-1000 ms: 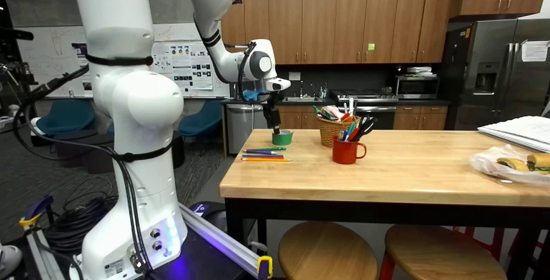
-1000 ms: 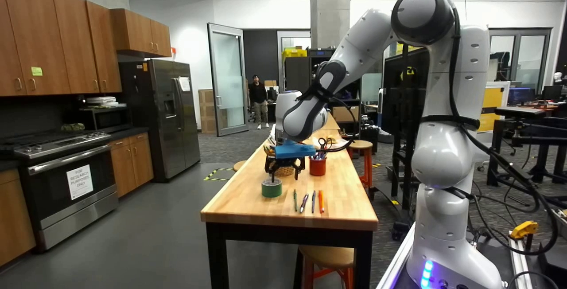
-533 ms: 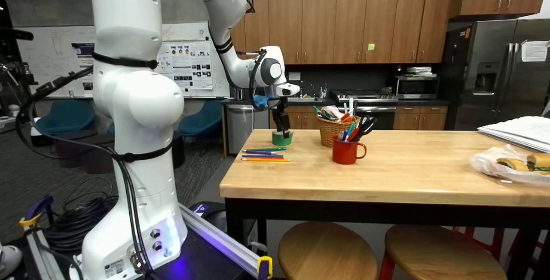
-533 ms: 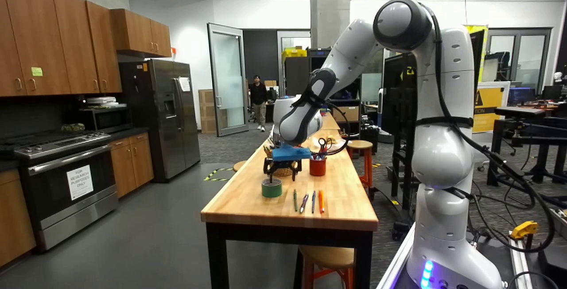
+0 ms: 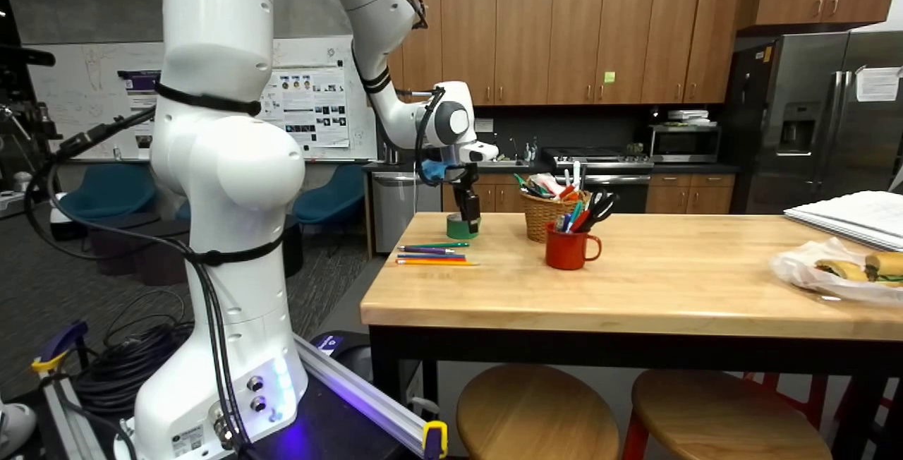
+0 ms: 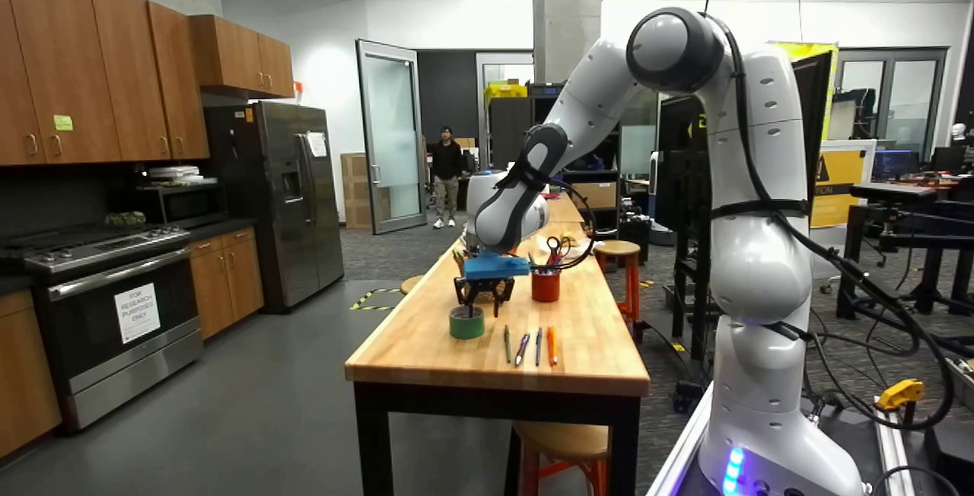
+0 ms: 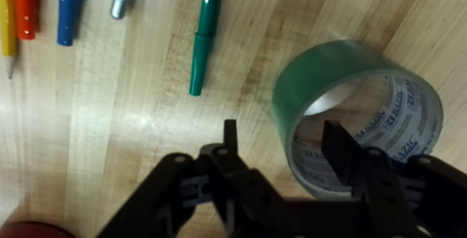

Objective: Place the green masking tape upright.

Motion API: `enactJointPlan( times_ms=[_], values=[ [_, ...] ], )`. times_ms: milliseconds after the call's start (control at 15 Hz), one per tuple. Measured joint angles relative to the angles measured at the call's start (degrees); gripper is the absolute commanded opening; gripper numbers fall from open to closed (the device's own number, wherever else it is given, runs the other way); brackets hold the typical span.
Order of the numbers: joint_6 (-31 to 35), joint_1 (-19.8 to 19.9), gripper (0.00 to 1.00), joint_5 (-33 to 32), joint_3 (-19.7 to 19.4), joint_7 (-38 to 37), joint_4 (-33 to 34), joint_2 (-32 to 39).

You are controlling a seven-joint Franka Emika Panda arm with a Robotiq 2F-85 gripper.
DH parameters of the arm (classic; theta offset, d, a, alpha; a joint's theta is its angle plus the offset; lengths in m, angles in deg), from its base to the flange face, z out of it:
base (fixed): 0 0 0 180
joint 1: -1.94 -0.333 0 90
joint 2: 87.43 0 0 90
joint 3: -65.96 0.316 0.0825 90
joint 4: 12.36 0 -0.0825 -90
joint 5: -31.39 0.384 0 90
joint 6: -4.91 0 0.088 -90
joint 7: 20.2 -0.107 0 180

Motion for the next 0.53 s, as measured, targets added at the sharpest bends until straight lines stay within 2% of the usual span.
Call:
enactJointPlan(
  times_ms=[267,533],
  values=[
    [-0.11,-1.43,0.01,1.09,0.01,0.06,0.00,-0.16],
    [-0.21,-2.61,0.01,0.95,0.01,0.05,-0.01,-0.93]
  ],
)
